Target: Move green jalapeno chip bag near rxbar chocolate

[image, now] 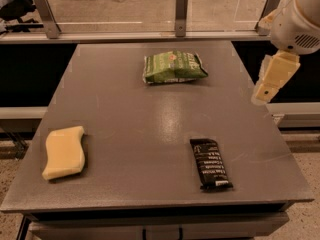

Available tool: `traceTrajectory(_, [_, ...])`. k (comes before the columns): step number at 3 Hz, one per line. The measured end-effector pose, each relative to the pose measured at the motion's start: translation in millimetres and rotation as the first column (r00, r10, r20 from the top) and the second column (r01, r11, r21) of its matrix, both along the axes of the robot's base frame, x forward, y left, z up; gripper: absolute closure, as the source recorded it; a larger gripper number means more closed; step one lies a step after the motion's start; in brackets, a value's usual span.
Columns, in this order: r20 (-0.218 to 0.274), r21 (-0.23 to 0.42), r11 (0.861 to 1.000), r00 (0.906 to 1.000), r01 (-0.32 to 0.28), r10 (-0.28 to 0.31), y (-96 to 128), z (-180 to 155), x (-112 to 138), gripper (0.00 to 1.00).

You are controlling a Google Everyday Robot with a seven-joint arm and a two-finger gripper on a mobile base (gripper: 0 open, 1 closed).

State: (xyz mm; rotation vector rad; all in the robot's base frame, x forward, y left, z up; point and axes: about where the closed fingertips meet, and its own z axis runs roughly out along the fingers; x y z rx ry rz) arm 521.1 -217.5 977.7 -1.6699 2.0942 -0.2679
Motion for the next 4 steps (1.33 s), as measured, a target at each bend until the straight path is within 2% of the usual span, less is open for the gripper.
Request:
traceTrajectory(1, [0.068, 0.041, 0.998, 0.9967, -0.047, 0.044, 14.5, -3.0, 55.3, 0.00])
traceTrajectory(2, [0.094, 0.106, 0.991, 0.9930, -0.081, 0.071, 35.9, -15.1, 99.8, 0.00])
traceTrajectory(4, [0.069, 0.223, 0.971, 0.9951, -0.085, 0.071, 79.8, -64.6, 150.8, 0.00])
